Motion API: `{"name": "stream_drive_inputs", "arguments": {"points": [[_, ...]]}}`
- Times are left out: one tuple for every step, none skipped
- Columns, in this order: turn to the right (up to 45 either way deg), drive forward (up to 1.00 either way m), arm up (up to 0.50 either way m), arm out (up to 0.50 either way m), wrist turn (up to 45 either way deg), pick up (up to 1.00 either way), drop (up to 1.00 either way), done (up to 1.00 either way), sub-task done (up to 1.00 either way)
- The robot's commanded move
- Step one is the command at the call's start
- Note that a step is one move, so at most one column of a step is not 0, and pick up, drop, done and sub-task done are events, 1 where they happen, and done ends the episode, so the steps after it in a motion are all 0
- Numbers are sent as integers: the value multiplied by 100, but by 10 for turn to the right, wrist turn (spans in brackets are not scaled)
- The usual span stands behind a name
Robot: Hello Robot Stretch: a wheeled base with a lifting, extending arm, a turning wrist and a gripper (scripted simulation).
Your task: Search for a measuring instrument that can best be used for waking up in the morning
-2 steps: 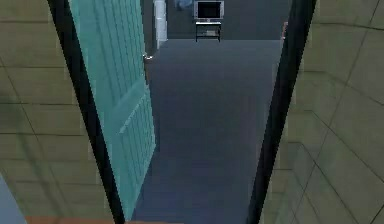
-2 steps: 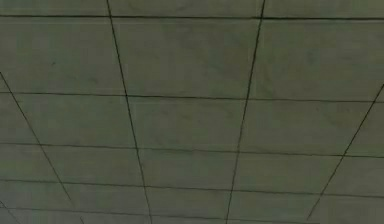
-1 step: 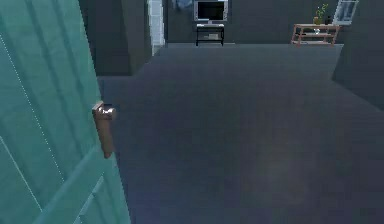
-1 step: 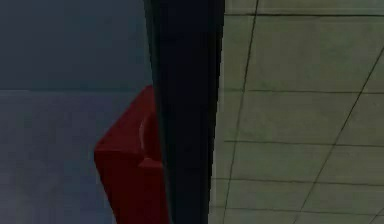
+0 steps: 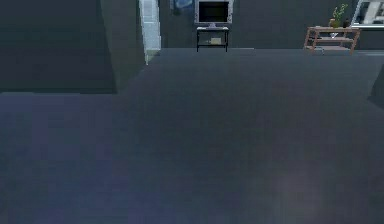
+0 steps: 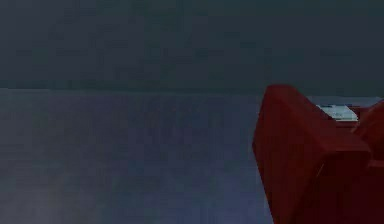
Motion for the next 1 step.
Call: {"name": "stream_drive_inputs", "arguments": {"points": [[-240, 0, 0, 0, 0, 0, 0, 0, 0]]}}
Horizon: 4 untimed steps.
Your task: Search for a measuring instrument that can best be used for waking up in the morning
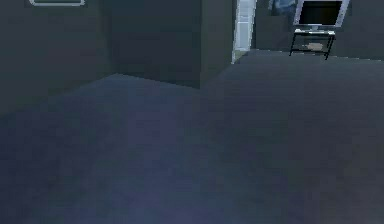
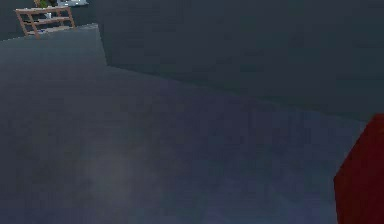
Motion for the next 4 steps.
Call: {"name": "stream_drive_inputs", "arguments": {"points": [[0, 5, 0, 0, 0, 0, 0, 0, 0], [180, 0, 0, 0, 0, 0, 0, 0, 0], [0, 100, 0, 0, 0, 0, 0, 0, 0], [0, 100, 0, 0, 0, 0, 0, 0, 0]]}}
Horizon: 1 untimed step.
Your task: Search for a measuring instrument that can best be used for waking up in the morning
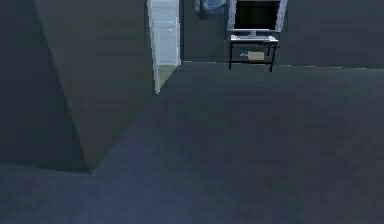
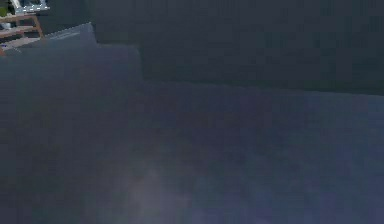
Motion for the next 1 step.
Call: {"name": "stream_drive_inputs", "arguments": {"points": [[0, 100, 0, 0, 0, 0, 0, 0, 0]]}}
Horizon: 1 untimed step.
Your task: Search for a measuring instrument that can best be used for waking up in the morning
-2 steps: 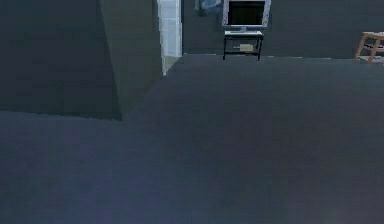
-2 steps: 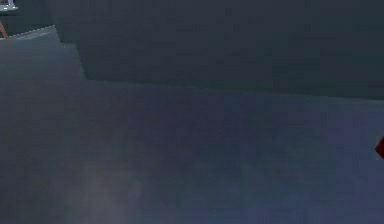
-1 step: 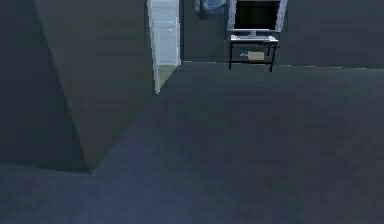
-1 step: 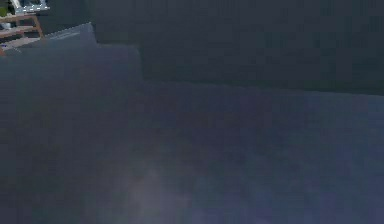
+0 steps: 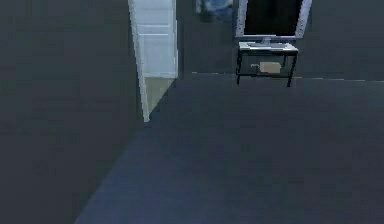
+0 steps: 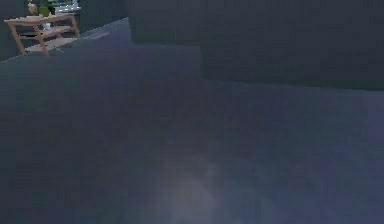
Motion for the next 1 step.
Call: {"name": "stream_drive_inputs", "arguments": {"points": [[0, 100, 0, 0, 0, 0, 0, 0, 0]]}}
